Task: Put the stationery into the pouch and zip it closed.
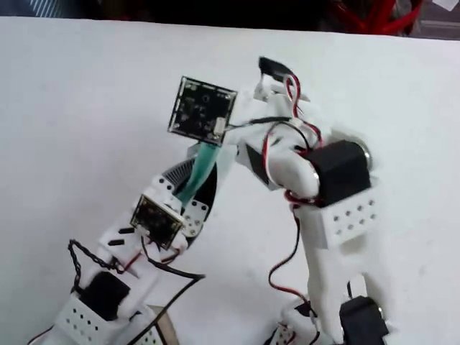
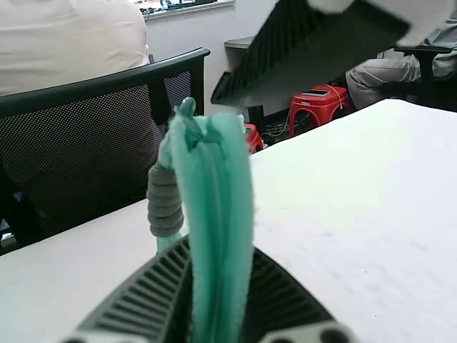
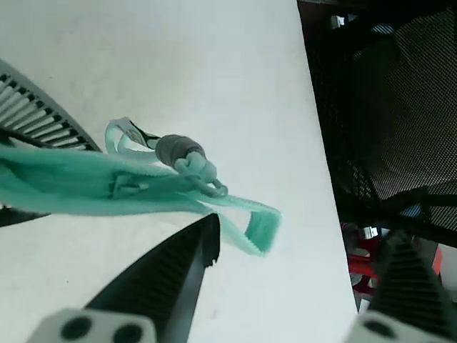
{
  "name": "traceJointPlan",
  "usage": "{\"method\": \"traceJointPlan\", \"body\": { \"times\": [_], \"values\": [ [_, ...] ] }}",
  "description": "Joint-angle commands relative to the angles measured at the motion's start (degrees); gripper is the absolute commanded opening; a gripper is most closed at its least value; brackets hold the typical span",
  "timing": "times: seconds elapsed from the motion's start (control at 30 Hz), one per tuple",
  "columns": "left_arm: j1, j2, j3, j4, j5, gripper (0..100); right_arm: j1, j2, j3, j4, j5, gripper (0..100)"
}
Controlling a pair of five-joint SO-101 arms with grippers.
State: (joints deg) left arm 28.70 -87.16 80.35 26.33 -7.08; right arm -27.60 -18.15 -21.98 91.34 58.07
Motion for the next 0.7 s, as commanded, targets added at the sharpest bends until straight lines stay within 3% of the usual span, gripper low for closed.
{"method": "traceJointPlan", "body": {
  "times": [0.0,0.23,0.67],
  "values": [
    [0.31,0.84,1.23,0.97,-0.35,2,-1.10,1.45,-0.18,-2.15,3.34,34.0],
    [0.22,0.84,1.23,0.88,-0.44,2,-1.10,2.95,0.00,-3.12,8.00,17.7],
    [0.31,0.84,1.23,0.79,-0.44,2,-8.48,2.95,-0.18,4.97,16.00,20.4]
  ]
}}
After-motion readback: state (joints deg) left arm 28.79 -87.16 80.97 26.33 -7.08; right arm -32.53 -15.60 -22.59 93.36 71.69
